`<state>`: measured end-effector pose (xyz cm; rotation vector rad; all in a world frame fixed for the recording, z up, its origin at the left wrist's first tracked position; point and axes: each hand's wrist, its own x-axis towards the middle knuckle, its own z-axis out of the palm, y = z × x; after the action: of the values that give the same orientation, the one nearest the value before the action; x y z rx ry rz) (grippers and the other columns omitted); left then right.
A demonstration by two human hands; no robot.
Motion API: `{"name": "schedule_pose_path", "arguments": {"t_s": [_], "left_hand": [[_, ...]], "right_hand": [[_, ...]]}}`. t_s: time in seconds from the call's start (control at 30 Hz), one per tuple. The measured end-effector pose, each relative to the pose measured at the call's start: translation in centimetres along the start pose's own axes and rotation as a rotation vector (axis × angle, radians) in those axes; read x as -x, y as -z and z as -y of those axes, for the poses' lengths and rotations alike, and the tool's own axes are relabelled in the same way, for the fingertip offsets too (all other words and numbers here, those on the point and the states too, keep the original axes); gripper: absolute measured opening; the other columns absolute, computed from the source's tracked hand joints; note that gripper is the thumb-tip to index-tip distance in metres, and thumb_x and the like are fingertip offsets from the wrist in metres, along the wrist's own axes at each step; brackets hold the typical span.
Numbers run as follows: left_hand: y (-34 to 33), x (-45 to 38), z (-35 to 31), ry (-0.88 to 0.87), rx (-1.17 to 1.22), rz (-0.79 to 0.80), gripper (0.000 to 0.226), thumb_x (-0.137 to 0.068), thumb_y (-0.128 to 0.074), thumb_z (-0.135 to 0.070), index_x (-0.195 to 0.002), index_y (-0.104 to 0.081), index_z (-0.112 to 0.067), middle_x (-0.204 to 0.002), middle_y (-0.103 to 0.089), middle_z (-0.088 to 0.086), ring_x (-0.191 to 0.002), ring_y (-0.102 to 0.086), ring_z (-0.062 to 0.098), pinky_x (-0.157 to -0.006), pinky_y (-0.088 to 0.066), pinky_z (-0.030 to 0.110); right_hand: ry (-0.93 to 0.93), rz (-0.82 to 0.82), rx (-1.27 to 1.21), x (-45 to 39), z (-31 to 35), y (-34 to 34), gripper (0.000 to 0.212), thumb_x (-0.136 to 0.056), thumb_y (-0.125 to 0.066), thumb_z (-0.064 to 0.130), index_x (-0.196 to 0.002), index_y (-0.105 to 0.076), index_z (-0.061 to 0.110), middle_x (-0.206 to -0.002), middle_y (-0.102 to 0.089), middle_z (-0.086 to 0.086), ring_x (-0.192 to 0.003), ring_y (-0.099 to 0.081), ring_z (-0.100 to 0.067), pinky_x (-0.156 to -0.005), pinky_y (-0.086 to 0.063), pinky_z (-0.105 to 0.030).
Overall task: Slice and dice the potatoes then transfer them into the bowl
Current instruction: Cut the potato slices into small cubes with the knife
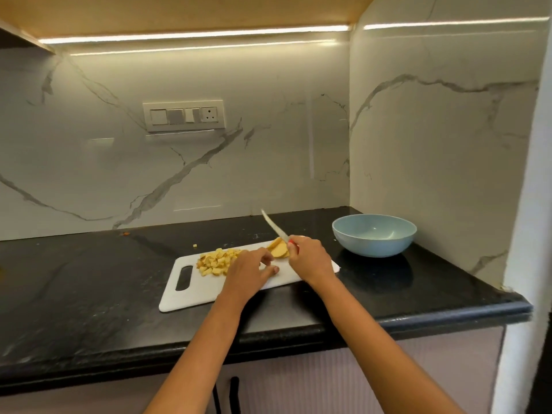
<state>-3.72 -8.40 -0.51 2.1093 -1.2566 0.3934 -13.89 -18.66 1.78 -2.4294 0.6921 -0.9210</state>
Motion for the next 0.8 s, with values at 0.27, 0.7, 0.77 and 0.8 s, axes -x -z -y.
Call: {"name": "schedule_pose_path", "arguments": {"t_s": [0.27, 0.7, 0.77, 0.8], "left_hand": [[-0.2, 0.0, 0.8, 0.173, 0.212, -0.059, 0.018, -0.076, -0.075, -0.015, -0.091, -0.070, -0.006, -0.091, -0.068, 0.005, -0.083, -0.058, 0.014, -0.075, -0.044, 0.021], [0.0, 0.0, 0.7, 0.146, 0.196, -0.039, 0.009, -0.078, -0.072, -0.012, -0.086, -0.074, -0.009, -0.088, -0.071, 0.006, -0.070, -0.052, 0.001, -0.061, -0.035, 0.004], [0.0, 0.0, 0.7, 0.149, 0.179, -0.034, 0.010, -0.079, -0.071, -0.012, -0.088, -0.075, -0.009, -0.089, -0.071, 0.006, -0.071, -0.052, 0.002, -0.061, -0.034, 0.005], [0.0, -0.1, 0.7, 0.153, 0.173, -0.030, 0.011, -0.079, -0.071, -0.013, -0.089, -0.075, -0.009, -0.089, -0.072, 0.006, -0.073, -0.053, 0.004, -0.061, -0.034, 0.007]], "right_hand": [[0.043, 0.168, 0.370, 3.7, 1.9, 0.0, 0.027, -0.096, -0.040, 0.015, -0.119, -0.052, 0.011, -0.110, -0.062, -0.010, -0.098, -0.059, -0.026, -0.070, -0.038, -0.028], [0.039, 0.227, 0.451, 7.2, 3.5, 2.3, 0.026, -0.096, -0.045, 0.018, -0.119, -0.054, 0.009, -0.112, -0.060, -0.010, -0.098, -0.060, -0.022, -0.077, -0.044, -0.027], [0.035, 0.233, 0.444, 7.2, 3.6, 2.3, 0.026, -0.096, -0.047, 0.019, -0.118, -0.054, 0.009, -0.111, -0.060, -0.010, -0.097, -0.061, -0.021, -0.078, -0.045, -0.027], [0.034, 0.237, 0.441, 7.2, 3.6, 2.4, 0.026, -0.096, -0.047, 0.019, -0.118, -0.054, 0.009, -0.111, -0.061, -0.010, -0.097, -0.061, -0.021, -0.079, -0.046, -0.027]]}}
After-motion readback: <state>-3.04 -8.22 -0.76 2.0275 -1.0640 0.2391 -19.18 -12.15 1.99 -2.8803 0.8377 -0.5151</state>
